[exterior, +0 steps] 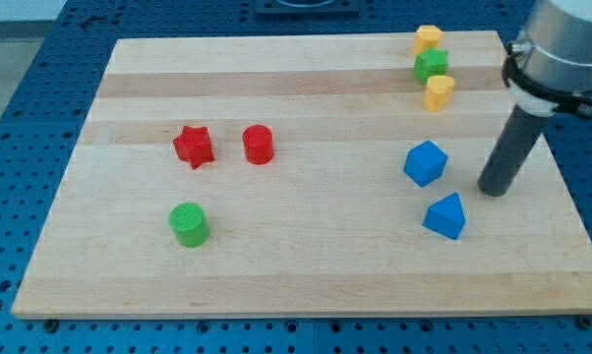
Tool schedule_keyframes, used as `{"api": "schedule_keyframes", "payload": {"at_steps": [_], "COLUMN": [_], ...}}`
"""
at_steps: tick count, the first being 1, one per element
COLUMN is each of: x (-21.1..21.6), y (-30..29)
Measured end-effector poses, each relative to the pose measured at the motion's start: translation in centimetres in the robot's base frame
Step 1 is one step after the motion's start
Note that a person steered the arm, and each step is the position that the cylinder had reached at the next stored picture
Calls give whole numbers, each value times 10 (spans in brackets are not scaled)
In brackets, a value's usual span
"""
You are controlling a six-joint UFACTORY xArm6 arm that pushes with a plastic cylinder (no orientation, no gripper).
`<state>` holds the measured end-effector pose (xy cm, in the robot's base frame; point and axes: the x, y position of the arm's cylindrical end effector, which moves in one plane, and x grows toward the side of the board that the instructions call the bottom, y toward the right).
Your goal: Slide the blue cube towards the yellow heart
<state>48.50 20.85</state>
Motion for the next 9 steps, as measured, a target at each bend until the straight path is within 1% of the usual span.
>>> {"api": "schedule_keyframes", "payload": {"at_steps": [1, 2, 3, 6, 9], "x": [4, 5, 5, -33, -45], "y": [-30, -76, -101, -69, -57]}}
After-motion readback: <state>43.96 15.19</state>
